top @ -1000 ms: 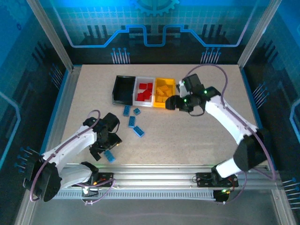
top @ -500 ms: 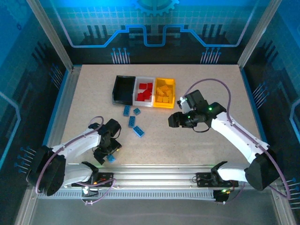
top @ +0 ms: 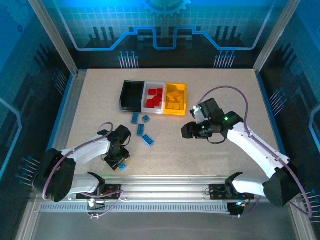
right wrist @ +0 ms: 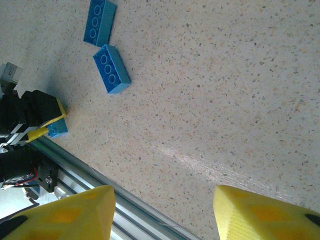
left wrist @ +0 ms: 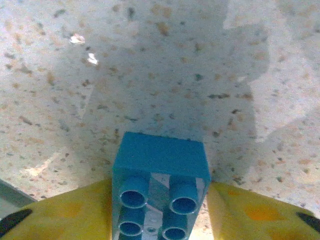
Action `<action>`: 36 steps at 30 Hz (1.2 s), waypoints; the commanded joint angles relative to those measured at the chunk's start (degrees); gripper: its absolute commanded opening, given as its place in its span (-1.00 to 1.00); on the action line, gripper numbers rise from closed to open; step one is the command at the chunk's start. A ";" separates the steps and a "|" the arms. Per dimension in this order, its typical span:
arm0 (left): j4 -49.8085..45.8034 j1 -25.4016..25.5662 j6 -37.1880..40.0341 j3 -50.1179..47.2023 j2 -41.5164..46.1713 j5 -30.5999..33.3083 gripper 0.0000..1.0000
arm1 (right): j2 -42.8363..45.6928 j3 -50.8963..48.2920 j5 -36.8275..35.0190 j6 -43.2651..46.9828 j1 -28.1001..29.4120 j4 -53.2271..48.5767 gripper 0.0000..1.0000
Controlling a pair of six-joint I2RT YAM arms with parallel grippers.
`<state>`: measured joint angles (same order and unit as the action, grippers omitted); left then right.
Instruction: Sort the legos into containers by color
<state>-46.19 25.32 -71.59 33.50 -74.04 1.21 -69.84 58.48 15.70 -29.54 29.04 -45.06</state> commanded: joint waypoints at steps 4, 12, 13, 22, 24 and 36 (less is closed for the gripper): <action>2.27 0.57 2.11 -0.35 -1.29 -0.78 -0.19 | 1.42 -0.92 1.11 -0.21 -0.07 -0.56 0.09; 11.96 5.83 0.72 0.69 2.29 -1.93 -0.24 | 1.67 -6.38 3.80 -4.88 -4.89 1.62 0.12; 13.43 6.20 0.12 0.70 2.89 -2.40 -0.25 | 1.32 -7.70 5.66 -6.05 -6.15 2.54 0.13; 20.52 4.68 -0.09 6.36 6.71 -4.05 -0.22 | 2.08 -15.50 12.60 -10.23 -10.23 7.31 0.14; 20.55 2.82 0.63 9.24 5.60 -5.12 -0.21 | 2.34 -15.72 12.50 -10.02 -10.29 7.09 0.14; 8.54 -11.58 15.19 42.08 -15.86 -9.34 -0.20 | 5.22 -17.17 12.43 -9.32 -12.44 5.56 0.15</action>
<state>-32.21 15.81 -62.19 69.84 -86.00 -6.35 -65.89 42.00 27.29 -39.00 17.69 -38.15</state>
